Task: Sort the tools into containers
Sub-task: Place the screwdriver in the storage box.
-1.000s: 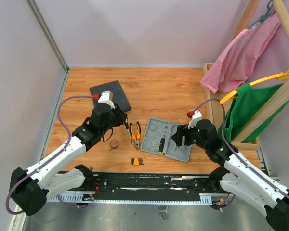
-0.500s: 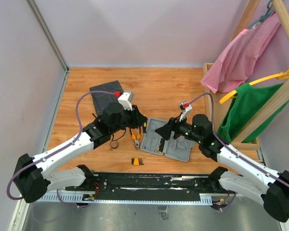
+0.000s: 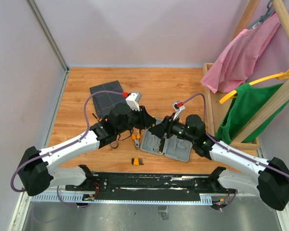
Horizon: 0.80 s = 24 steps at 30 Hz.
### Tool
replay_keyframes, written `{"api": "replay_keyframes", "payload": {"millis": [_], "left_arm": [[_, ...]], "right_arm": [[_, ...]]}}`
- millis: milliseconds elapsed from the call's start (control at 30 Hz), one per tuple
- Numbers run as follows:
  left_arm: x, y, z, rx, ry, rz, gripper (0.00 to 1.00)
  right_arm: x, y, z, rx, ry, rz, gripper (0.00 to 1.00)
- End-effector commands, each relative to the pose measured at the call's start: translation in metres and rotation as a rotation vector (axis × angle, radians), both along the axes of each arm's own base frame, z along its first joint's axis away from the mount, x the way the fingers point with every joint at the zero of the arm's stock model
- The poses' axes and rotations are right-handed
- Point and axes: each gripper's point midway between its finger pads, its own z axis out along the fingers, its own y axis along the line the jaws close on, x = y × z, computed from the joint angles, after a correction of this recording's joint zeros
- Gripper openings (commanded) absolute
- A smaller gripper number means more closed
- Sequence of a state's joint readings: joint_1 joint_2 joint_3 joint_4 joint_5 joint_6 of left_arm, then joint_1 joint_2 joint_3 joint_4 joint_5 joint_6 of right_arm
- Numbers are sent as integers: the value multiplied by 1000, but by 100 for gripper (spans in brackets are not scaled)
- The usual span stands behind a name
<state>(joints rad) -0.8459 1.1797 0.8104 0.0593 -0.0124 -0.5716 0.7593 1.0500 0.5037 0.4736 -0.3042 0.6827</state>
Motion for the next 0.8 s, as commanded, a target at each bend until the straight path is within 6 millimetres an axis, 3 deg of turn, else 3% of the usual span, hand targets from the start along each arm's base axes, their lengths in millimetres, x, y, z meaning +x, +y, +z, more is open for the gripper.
{"api": "replay_keyframes", "payload": {"millis": [0,200,433,533,633,700,767], "left_arm": [[3,-10,37,-96,-58,-5,1],[8,-5,41,-94,-65,34,0],[9,-5,38,-99,-48,50,1],[8,-5,38,-110,-33,55,16],[5,-5,36,-129,-12,53,44],[2,-5,33,-148,8,48,54],[-2,-6,30,-163,27,41,58]], "right_arm": [[-1,8,4,18,2,11,54],[-7,10,-6,-2,24,33,49],[-9,12,-5,18,28,40,24],[-7,12,-1,33,27,34,14],[-6,11,4,54,26,18,9],[-4,10,8,67,24,2,7],[-2,8,11,74,19,-13,6]]}}
